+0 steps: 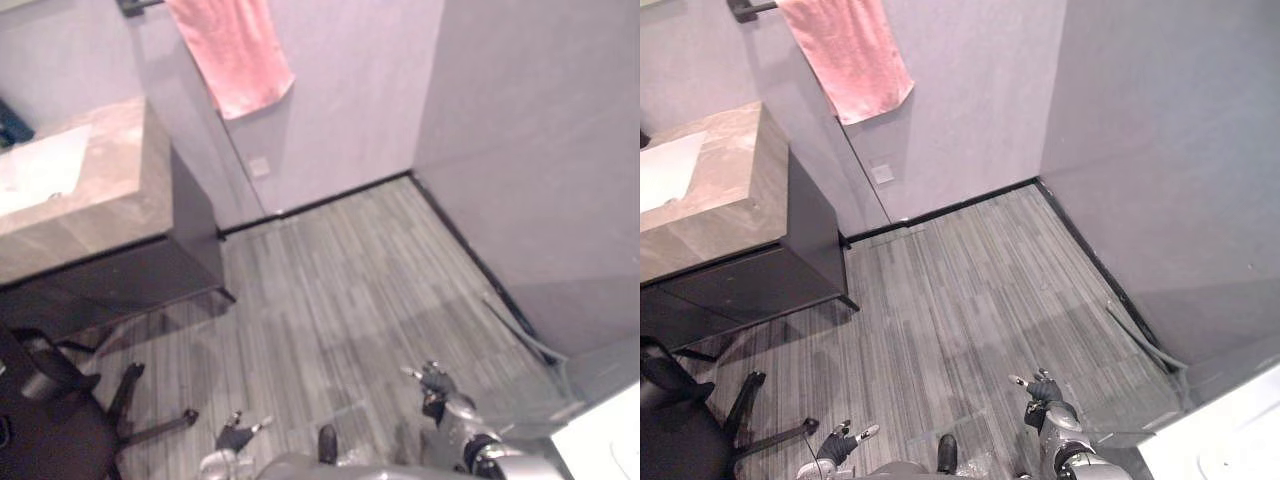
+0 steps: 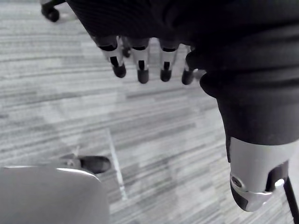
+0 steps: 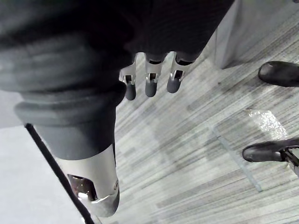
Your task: Pick up the laundry basket with both hands and put the clothes into the washing machine.
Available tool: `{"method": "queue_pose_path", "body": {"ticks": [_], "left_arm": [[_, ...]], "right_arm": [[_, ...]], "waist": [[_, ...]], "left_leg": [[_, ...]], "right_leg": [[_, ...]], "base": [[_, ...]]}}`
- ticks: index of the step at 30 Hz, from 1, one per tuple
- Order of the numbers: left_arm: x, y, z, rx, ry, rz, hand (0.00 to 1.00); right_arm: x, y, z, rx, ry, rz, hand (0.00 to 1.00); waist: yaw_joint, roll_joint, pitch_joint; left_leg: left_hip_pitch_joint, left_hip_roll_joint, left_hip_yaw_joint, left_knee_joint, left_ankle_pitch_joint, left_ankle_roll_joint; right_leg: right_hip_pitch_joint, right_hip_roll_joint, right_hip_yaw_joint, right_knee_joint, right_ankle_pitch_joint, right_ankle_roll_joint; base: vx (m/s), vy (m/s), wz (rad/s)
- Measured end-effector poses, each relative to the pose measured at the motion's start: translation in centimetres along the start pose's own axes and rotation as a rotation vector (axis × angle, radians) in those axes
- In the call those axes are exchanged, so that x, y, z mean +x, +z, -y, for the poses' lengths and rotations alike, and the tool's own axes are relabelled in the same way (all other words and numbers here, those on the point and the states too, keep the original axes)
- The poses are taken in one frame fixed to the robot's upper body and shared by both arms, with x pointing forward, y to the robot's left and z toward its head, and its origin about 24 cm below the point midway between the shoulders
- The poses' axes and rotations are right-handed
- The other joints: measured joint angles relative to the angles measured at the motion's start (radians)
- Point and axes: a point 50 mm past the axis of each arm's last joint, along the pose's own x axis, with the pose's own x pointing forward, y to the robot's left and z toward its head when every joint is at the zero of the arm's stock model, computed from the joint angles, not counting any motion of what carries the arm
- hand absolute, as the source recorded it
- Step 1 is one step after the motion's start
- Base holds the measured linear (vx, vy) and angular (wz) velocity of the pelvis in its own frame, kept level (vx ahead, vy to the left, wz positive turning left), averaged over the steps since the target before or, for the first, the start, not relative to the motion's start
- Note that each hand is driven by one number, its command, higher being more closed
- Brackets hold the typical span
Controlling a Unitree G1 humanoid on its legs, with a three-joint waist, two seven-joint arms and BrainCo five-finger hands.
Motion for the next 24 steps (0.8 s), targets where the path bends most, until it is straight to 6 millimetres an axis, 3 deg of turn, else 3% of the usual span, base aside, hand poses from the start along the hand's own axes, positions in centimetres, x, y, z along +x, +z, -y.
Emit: {"method": "queue_pose_path", "body": {"ticks": [6,9,13,16,20,24], "left_arm": [[-0.4,-1.4,-0.4,-0.009,0.02,-0.048,0.0],[-0.5,-1.8,-0.4,-0.007,0.023,-0.07,0.0],[-0.4,-1.8,-0.3,-0.002,0.01,-0.081,0.0],[-0.3,-1.5,-0.5,0.0,0.004,-0.073,0.0],[-0.3,-1.6,-0.7,-0.024,0.009,-0.081,0.0],[-0.4,-2.0,-0.7,-0.073,0.015,-0.095,0.0]], "right_arm": [[0.0,-0.3,-0.8,-0.056,0.032,-0.011,0.0],[-0.1,-0.8,-0.6,-0.038,0.021,-0.026,0.0],[-0.4,-1.8,0.6,0.079,-0.036,-0.071,0.0],[-0.9,-3.6,1.9,0.173,-0.095,-0.132,0.0],[-1.8,-6.1,2.9,0.243,-0.148,-0.208,0.0],[-2.6,-7.5,4.3,0.26,-0.193,-0.236,0.0]], "waist": [[-0.005,0.001,-0.003],[-0.028,0.001,-0.006],[-0.031,0.002,-0.017],[-0.028,-0.007,-0.021],[-0.03,-0.011,-0.024],[-0.033,-0.011,-0.025]], "left_leg": [[-0.005,0.019,0.006,-0.007,0.01,0.01],[-0.005,0.026,-0.001,-0.008,0.01,0.01],[-0.004,0.03,-0.004,-0.008,0.01,0.01],[-0.005,0.033,-0.009,-0.009,0.005,0.015],[-0.005,0.047,-0.015,-0.009,-0.04,0.05],[-0.018,0.047,0.003,-0.009,-0.045,0.058]], "right_leg": [[-0.037,0.003,0.001,0.105,-0.06,-0.02],[-0.037,0.008,-0.005,0.115,-0.062,-0.022],[-0.036,0.006,-0.003,0.122,-0.059,-0.021],[-0.037,0.008,-0.004,0.134,-0.057,-0.022],[-0.039,0.022,-0.001,0.137,-0.053,-0.026],[-0.052,0.028,0.022,0.119,-0.049,-0.007]], "base": [[-0.1,-0.091,0.11],[-0.1,-0.059,0.08],[-0.08,0.004,0.05],[-0.1,0.025,0.07],[-0.11,0.036,0.01],[-0.07,0.044,-0.08]]}}
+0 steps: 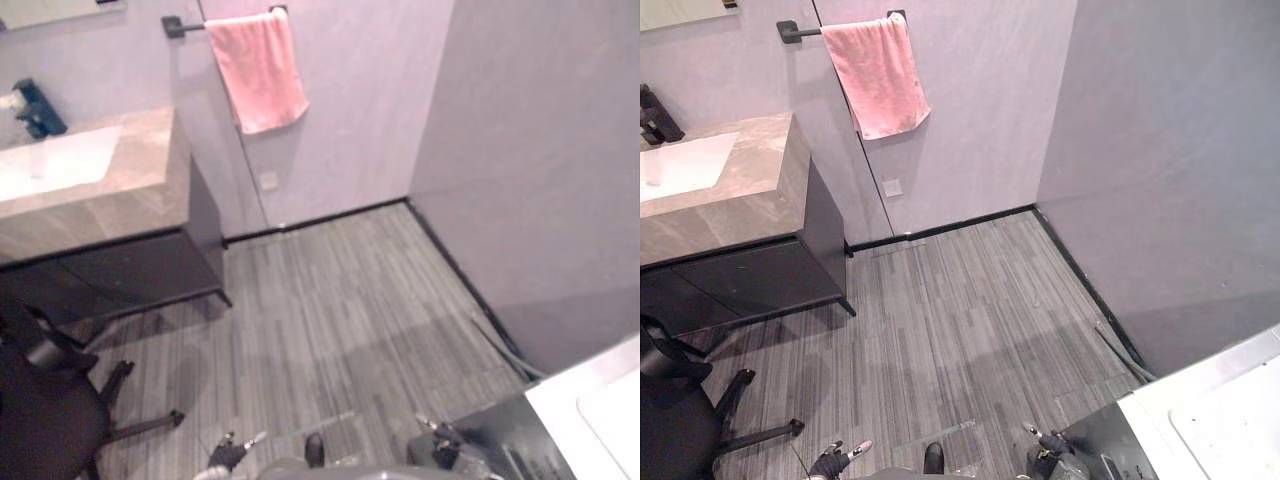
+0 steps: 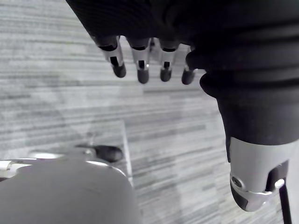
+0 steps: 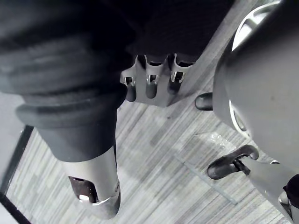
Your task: Pick up the laundry basket with both hands and put the clothes into the washing machine.
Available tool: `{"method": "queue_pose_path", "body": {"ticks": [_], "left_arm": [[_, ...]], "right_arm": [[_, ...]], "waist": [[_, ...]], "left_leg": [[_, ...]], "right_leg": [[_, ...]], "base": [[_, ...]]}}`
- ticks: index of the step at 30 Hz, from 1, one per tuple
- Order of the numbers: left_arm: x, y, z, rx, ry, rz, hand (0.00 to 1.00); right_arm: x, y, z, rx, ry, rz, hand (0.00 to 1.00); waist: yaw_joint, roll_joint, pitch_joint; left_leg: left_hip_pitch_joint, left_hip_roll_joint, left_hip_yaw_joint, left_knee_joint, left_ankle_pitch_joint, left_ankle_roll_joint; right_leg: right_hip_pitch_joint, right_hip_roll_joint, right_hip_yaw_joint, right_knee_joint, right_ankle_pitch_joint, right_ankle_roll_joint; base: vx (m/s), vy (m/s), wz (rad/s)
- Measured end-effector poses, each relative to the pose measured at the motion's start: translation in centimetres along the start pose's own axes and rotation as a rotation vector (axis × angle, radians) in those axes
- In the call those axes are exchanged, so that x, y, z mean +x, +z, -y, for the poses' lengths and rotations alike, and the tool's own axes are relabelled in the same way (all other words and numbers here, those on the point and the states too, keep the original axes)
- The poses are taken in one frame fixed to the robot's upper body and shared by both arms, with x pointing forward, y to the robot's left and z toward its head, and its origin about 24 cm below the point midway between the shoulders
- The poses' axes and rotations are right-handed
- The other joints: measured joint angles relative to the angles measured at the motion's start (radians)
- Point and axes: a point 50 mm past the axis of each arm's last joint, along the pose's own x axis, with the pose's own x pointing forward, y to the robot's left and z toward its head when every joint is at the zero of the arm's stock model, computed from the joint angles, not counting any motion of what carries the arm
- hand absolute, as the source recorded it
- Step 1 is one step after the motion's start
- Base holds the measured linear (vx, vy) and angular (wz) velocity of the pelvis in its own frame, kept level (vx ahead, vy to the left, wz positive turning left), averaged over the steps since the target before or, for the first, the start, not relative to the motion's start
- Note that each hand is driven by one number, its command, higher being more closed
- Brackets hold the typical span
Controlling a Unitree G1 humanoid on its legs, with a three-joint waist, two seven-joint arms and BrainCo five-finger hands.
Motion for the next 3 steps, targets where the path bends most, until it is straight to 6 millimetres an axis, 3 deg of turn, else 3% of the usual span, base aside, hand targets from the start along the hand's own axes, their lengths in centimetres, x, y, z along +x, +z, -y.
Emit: {"method": "queue_pose_path", "body": {"ticks": [3], "left_arm": [[-0.02,-0.24,0.06,-0.033,0.001,-0.011,0.0]], "right_arm": [[-0.02,-0.12,0.08,-0.007,-0.001,-0.002,0.0]], "waist": [[0.001,-0.005,-0.002]], "left_leg": [[-0.003,-0.002,0.015,0.0,-0.004,0.005]], "right_leg": [[0.002,0.003,0.008,-0.015,0.006,0.01]], "base": [[0.03,0.016,-0.02]]}}
